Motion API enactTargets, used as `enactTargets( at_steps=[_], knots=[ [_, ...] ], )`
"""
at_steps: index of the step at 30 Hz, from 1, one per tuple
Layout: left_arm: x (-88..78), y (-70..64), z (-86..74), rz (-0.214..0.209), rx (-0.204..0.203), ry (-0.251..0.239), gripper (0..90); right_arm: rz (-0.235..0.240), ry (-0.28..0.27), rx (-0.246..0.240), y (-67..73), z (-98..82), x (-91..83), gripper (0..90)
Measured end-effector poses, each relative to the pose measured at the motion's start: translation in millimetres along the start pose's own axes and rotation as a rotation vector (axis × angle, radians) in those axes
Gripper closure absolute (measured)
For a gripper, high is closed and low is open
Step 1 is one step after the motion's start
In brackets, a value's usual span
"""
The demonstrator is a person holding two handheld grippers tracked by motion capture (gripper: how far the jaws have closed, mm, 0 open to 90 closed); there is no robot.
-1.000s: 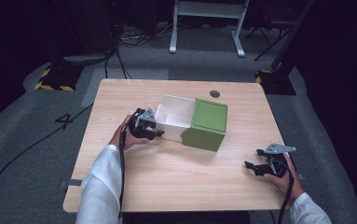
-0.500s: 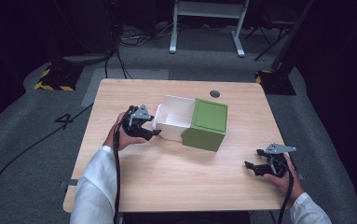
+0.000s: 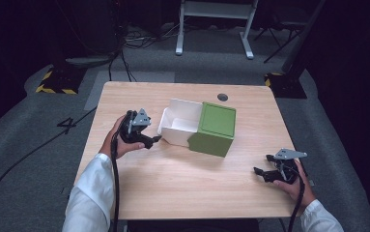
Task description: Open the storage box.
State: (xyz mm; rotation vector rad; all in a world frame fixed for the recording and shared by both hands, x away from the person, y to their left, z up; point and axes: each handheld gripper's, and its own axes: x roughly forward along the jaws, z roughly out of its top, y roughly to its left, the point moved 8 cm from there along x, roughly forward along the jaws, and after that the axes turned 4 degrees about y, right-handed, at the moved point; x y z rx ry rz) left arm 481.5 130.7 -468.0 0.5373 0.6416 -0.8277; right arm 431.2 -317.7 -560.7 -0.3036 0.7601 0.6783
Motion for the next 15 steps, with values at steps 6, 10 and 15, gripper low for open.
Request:
enactTargets(
  at_steps=[6, 10, 15],
  knots=[
    [-12.3, -2.2, -7.0, 0.042, 0.008, 0.005, 18.0, 0.002, 0.000, 0.000, 0.2, -0.2, -0.2, 16.6],
    [-18.0, -4.4, -15.6, 0.061, 0.006, 0.028, 18.1, 0.001, 0.000, 0.000, 0.2, -0.2, -0.2, 16.6],
    [-21.0, -7.6, -25.5, 0.069, 0.005, 0.055, 18.0, 0.001, 0.000, 0.000, 0.2, -0.2, -0.2, 16.6]
  ],
)
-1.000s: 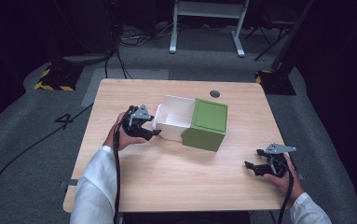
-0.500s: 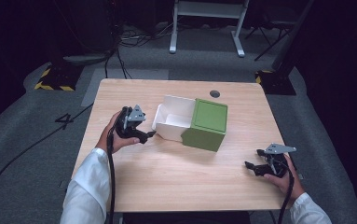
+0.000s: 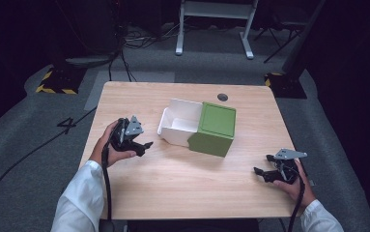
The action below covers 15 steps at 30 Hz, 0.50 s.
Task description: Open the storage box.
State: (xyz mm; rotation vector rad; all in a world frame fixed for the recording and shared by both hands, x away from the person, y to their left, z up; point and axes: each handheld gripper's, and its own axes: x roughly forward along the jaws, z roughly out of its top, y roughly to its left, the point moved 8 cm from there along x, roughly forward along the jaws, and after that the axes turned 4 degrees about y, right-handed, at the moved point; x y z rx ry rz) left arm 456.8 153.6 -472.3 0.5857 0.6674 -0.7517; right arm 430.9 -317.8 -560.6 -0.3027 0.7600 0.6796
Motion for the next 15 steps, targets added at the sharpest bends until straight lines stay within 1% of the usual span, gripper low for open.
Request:
enactTargets(
  at_steps=[1, 2, 5, 6, 7, 10, 13, 14, 15],
  knots=[
    [-0.9, -1.3, -5.5, 0.012, -0.001, 0.008, 17.8, 0.000, 0.000, 0.000, 0.0, 0.0, 0.0, 16.6],
    [-1.9, -2.3, -8.5, 0.012, -0.008, 0.007, 17.8, 0.000, 0.000, 0.000, 0.0, 0.0, 0.0, 16.6],
    [-3.2, -4.7, -15.2, 0.017, -0.007, 0.013, 17.8, 0.000, 0.000, 0.000, 0.0, 0.0, 0.0, 16.6],
    [-3.6, -5.8, -18.0, 0.019, -0.007, 0.023, 17.8, 0.000, 0.000, 0.000, 0.0, 0.0, 0.0, 16.6],
    [-3.5, -7.7, -20.0, 0.021, -0.016, 0.024, 17.8, 0.000, 0.000, 0.000, 0.0, 0.0, 0.0, 16.6],
    [-4.7, -12.7, -26.8, 0.040, -0.016, 0.034, 17.8, 0.000, 0.000, 0.000, 0.0, 0.0, 0.0, 16.6],
    [-4.8, -18.7, -34.0, 0.034, -0.030, 0.034, 17.8, 0.000, 0.000, 0.000, 0.0, 0.0, 0.0, 16.6],
    [-4.7, -20.1, -37.0, 0.036, -0.023, 0.042, 17.8, 0.000, 0.000, 0.000, 0.0, 0.0, 0.0, 16.6],
    [-4.6, -22.1, -39.8, 0.030, -0.029, 0.047, 17.6, 0.000, 0.000, 0.000, 0.0, -0.1, 0.0, 16.6]
  ],
)
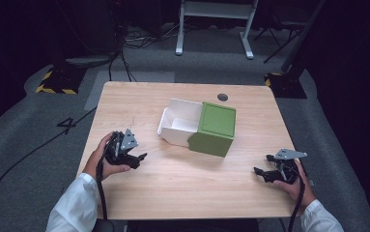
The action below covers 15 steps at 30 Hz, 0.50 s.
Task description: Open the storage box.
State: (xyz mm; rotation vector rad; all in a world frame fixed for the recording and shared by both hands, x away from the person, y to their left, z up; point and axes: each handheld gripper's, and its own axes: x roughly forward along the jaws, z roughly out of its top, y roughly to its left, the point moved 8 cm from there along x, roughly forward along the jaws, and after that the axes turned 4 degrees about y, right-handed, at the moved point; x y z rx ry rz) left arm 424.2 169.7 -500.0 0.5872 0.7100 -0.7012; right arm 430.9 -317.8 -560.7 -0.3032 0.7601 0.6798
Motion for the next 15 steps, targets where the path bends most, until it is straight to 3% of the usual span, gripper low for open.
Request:
enactTargets(
  at_steps=[9, 15],
  knots=[
    [0.4, -11.0, -27.1, 0.001, -0.035, 0.014, 17.6, 0.000, 0.000, 0.000, 0.0, -0.2, -0.2, 16.6],
    [1.4, -18.0, -47.6, -0.004, -0.087, 0.015, 17.6, 0.000, 0.000, 0.001, 0.0, -0.2, -0.2, 16.6]
  ],
)
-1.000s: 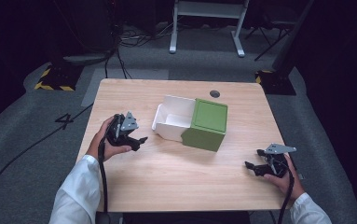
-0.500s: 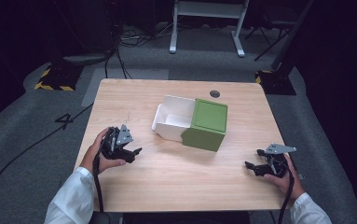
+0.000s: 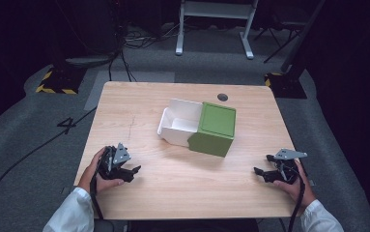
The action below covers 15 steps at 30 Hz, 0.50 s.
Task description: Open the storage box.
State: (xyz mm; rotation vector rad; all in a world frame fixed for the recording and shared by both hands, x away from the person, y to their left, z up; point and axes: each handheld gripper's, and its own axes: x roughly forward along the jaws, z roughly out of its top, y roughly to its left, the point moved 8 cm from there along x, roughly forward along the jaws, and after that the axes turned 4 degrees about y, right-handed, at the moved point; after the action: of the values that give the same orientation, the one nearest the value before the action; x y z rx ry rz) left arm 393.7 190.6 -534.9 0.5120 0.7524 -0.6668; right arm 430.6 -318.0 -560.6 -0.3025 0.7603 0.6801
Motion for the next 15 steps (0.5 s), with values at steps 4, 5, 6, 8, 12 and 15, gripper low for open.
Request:
enactTargets(
  at_steps=[4, 5, 6, 8, 12, 15],
  knots=[
    [1.0, -0.4, -13.3, -0.007, -0.054, 0.009, 17.6, 0.000, 0.000, 0.001, 0.0, -0.1, -0.2, 16.6],
    [0.6, 0.2, -15.7, -0.012, -0.074, 0.005, 17.6, 0.001, 0.000, 0.001, 0.1, -0.2, -0.2, 16.6],
    [0.0, 1.1, -17.8, -0.017, -0.096, 0.002, 17.6, 0.000, 0.000, 0.001, 0.0, -0.1, -0.2, 16.6],
    [-1.5, 3.2, -21.3, -0.019, -0.128, -0.012, 17.7, 0.000, 0.000, 0.000, 0.0, -0.1, -0.2, 16.6],
    [-3.1, 6.8, -30.6, -0.020, -0.165, -0.009, 17.6, 0.001, 0.000, 0.000, 0.0, -0.2, -0.2, 16.6],
    [-2.4, 8.8, -37.8, -0.019, -0.184, 0.001, 17.6, 0.002, 0.000, -0.001, 0.0, -0.2, -0.3, 16.6]
  ],
)
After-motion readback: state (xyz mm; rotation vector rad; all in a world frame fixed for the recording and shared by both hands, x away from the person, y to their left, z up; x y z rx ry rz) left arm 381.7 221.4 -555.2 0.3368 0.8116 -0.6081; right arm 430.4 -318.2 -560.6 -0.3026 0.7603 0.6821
